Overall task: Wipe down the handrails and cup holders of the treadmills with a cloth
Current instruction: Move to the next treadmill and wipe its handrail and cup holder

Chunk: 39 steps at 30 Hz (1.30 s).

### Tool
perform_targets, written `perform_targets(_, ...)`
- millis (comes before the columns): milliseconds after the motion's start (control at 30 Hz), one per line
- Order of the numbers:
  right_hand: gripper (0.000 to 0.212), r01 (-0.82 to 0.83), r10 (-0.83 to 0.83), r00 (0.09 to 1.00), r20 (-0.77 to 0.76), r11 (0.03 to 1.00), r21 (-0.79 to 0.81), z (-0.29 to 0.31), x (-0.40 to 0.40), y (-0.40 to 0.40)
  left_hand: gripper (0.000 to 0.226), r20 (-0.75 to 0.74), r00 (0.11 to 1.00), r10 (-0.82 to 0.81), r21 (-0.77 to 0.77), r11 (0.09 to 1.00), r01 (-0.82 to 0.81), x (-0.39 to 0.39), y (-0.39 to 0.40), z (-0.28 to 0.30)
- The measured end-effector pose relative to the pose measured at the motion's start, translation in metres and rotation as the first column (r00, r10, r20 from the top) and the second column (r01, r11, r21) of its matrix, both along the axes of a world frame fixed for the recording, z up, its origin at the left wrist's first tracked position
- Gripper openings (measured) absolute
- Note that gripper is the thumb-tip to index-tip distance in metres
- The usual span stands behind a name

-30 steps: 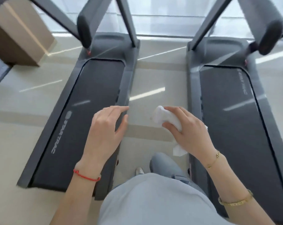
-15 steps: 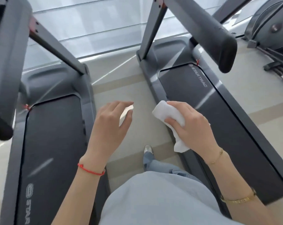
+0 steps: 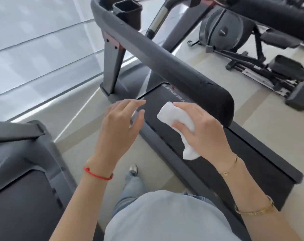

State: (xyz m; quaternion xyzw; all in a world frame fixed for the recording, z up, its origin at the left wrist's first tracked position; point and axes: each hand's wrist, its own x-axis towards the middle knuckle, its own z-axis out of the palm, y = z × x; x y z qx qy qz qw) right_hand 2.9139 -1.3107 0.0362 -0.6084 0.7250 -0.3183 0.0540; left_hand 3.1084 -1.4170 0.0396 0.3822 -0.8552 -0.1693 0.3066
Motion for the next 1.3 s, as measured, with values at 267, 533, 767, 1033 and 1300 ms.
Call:
perform_targets(267,0.037,0.337,-0.380,0.899,-0.215,0.917,-0.213,0.019,-0.027,-0.084,0.027,0.016,0.936,-0.352,-0.047,0.935,0.353,-0.067,-0.145,0.008)
perform_targets(533,0.054,0.531,-0.506,0.832,-0.230,0.845,0.063,0.017,-0.058,-0.171,0.029,0.109,0.834,-0.541,-0.042,0.835,0.548,-0.133,-0.242,0.012)
perform_targets(767,0.032,0.739,-0.694,0.652,-0.307,0.672,0.049,-0.002,-0.063,-0.161,0.026,0.200,0.714,-0.671,0.007,0.729,0.684,-0.169,-0.271,-0.001)
perform_targets(1033,0.031,0.754,-0.692,0.606,-0.393,0.657,0.005,-0.007,-0.053,-0.206,0.021,0.209,0.674,-0.709,0.020,0.692,0.722,-0.177,-0.267,-0.006)
perform_targets(1300,0.040,0.836,-0.781,0.525,-0.338,0.547,0.034,-0.003,-0.068,-0.154,0.019,0.165,0.708,-0.686,-0.002,0.718,0.696,-0.178,-0.258,-0.010)
